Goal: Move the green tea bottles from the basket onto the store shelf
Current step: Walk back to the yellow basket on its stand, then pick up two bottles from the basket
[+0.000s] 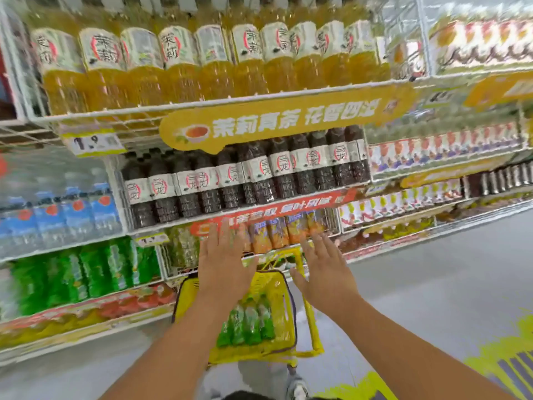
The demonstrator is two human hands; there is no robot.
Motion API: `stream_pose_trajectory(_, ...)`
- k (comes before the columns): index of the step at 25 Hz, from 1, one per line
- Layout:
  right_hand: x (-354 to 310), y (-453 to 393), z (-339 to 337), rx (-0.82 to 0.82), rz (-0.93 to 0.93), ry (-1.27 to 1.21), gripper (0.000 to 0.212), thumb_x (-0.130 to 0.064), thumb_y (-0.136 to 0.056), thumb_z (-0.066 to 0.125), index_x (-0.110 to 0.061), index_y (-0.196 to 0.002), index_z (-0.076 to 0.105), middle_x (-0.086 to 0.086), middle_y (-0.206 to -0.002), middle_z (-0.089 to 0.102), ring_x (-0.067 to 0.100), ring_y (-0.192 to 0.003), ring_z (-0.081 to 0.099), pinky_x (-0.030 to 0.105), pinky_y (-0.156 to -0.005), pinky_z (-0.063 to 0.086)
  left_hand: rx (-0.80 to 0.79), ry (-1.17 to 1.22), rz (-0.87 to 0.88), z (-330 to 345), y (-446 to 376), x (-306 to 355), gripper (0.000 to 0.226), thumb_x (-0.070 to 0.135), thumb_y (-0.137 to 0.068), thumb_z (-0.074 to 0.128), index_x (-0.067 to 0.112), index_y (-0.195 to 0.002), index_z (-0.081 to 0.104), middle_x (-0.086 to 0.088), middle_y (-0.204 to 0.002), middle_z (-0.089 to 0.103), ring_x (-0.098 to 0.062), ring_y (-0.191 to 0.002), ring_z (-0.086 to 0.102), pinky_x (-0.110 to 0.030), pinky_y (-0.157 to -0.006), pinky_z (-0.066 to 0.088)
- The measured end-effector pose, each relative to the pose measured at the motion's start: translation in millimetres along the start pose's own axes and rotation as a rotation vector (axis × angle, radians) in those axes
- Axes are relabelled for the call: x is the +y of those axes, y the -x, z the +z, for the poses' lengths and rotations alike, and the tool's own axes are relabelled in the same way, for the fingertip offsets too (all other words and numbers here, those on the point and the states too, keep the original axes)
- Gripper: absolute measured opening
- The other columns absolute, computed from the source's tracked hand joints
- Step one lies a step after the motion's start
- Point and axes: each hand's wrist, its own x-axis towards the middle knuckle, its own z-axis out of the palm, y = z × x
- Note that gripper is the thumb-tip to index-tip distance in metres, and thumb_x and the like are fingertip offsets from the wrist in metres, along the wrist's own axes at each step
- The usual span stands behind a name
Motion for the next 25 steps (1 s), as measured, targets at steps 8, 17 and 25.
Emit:
stream_pose_trajectory(8,4.6,-38.5,122.3,-0.223,-0.209,0.035,0.081,-0.061,-0.102,0.035,-0.020,-0.165,0.003,0.010,-0.172,-0.001,0.032,-0.158,0.001,0.048,-0.127,0.011,-0.229,-0.055,-0.189,118.9,18.7,-28.8,0.078,0.063,-0.098,0.037,0.029,-0.163,0.009,-0.010,-0.171,-0.001,-0.036,-0.156,0.009,-0.053,-0.122,0.018)
stream_pose_trajectory(17,-15.3,-55.2,329.8,-0.426,-0.215,0.006,0.080,-0.056,-0.104,0.037,-0.015,-0.164,0.005,0.013,-0.172,0.001,0.034,-0.158,0.005,0.048,-0.127,0.012,-0.409,-0.002,-0.269,331.5,42.8,-80.1,0.076,0.057,-0.098,0.045,0.023,-0.161,0.020,-0.016,-0.166,0.022,-0.040,-0.148,0.027,-0.055,-0.111,0.035)
stream_pose_trajectory(25,-34.0,-81.4,478.9,-0.527,-0.152,-0.068,0.082,-0.051,-0.102,0.047,-0.010,-0.163,0.012,0.017,-0.165,0.023,0.035,-0.151,0.023,0.046,-0.116,0.034,-0.537,0.139,-0.454,469.3,53.9,-113.5,0.082,0.052,-0.097,0.054,0.020,-0.162,0.015,-0.012,-0.164,0.026,-0.037,-0.147,0.030,-0.054,-0.105,0.042)
